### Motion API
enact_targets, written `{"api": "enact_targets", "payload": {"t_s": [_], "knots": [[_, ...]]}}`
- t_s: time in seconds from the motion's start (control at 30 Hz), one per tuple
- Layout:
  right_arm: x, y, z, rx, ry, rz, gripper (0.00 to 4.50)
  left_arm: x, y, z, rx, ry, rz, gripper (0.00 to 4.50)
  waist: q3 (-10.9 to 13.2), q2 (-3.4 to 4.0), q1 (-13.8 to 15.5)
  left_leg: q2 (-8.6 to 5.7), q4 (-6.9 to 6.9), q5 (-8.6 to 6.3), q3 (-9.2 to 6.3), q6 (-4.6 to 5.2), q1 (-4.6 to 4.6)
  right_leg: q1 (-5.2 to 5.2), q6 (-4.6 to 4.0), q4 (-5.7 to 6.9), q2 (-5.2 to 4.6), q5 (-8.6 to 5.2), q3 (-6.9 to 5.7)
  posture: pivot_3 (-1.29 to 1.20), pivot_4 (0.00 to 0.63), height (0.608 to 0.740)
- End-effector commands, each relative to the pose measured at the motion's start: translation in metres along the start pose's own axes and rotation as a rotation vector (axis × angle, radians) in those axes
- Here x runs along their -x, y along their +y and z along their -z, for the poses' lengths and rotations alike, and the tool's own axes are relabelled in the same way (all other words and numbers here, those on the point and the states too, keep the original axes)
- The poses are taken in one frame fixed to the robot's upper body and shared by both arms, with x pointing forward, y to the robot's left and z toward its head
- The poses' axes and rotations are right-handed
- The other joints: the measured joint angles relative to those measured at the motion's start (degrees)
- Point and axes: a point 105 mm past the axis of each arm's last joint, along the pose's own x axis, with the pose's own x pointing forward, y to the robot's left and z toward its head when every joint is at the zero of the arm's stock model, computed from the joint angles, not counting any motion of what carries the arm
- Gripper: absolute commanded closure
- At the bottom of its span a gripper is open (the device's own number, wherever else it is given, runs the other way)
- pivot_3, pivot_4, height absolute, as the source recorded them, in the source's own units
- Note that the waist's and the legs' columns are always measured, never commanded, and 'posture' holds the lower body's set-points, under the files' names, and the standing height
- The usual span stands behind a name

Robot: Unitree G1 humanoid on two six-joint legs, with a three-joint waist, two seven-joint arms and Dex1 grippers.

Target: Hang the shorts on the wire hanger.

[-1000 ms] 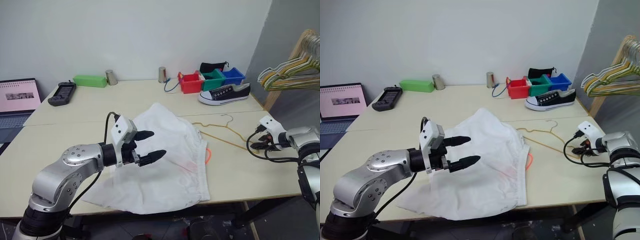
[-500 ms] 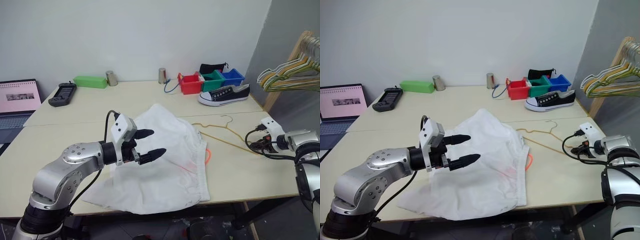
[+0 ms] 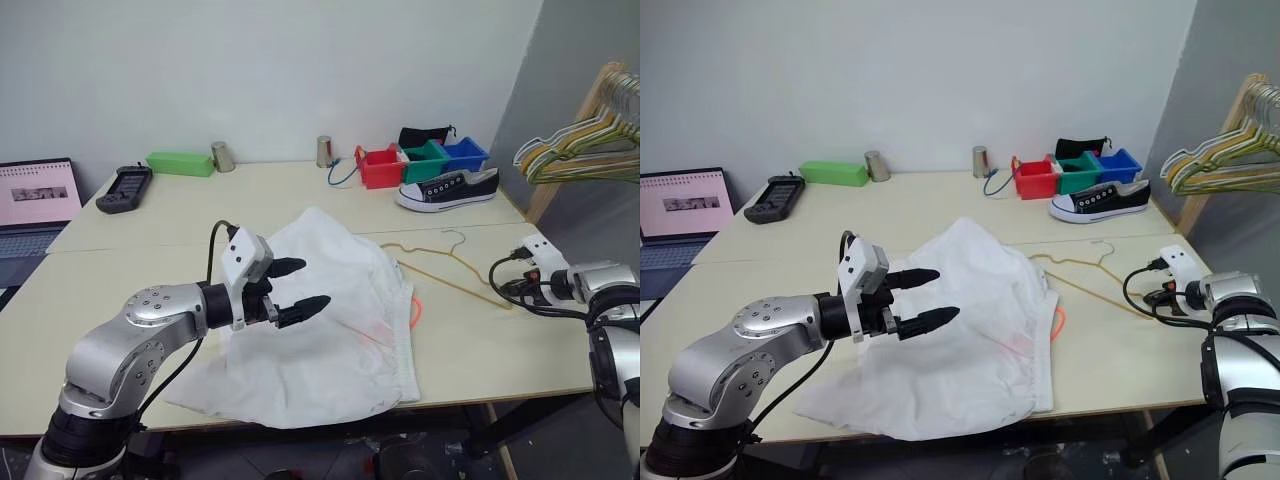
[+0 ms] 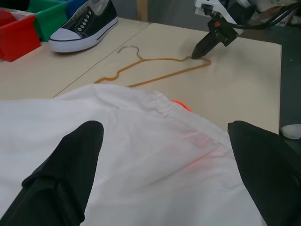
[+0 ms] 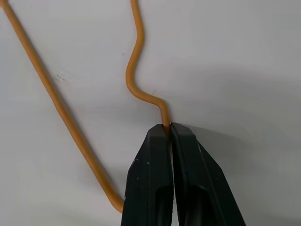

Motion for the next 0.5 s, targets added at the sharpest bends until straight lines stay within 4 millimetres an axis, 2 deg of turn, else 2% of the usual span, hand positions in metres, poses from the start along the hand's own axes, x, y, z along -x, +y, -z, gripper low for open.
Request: {"api": "enact_targets", "payload": {"t_s": [0.03,0.13,0.27,0.4,0.5], "knots": [[0.02,-0.014,-0.05,-0.081,-0.221,0.084,4.49,0.0,0.001,-0.009,-0.04,-0.033,0.0,0.0,0.0,0.04,0.0,0.01,0.0,0.0,0.0,0.0,0.0,0.0,0.0,0.0,0.0,0.0,-0.01,-0.2,0.009,0.74],[0.033,-0.016,-0.075,-0.083,-0.315,0.093,4.49,-0.001,0.003,-0.009,-0.037,-0.035,-0.001,0.0,0.0,0.07,-0.1,0.01,-0.01,0.0,0.04,0.0,-0.02,-0.05,-0.01,0.0,0.0,0.0,0.02,-0.22,0.006,0.74],[0.041,-0.004,-0.103,0.03,-0.389,0.05,4.49,-0.001,0.01,-0.015,-0.058,-0.042,-0.009,0.0,0.0,0.06,-0.2,0.01,-0.01,0.0,0.04,0.0,-0.03,-0.07,-0.01,0.0,0.0,-0.01,0.02,-0.24,0.0,0.74],[0.044,0.021,-0.13,0.266,-0.495,0.024,4.49,0.005,0.037,-0.032,-0.101,-0.076,-0.083,0.0,0.0,0.06,-0.6,0.01,-0.01,0.0,0.02,0.0,-0.03,-0.06,0.0,0.0,0.0,0.0,0.0,-0.24,0.0,0.74],[0.047,0.042,-0.142,0.489,-0.573,0.05,4.49,0.016,0.062,-0.046,-0.132,-0.096,-0.158,0.0,0.0,0.06,-1.0,0.01,-0.02,0.0,-0.01,0.0,-0.05,-0.06,0.13,-0.01,0.01,0.07,-0.03,-0.24,0.0,0.74]]}}
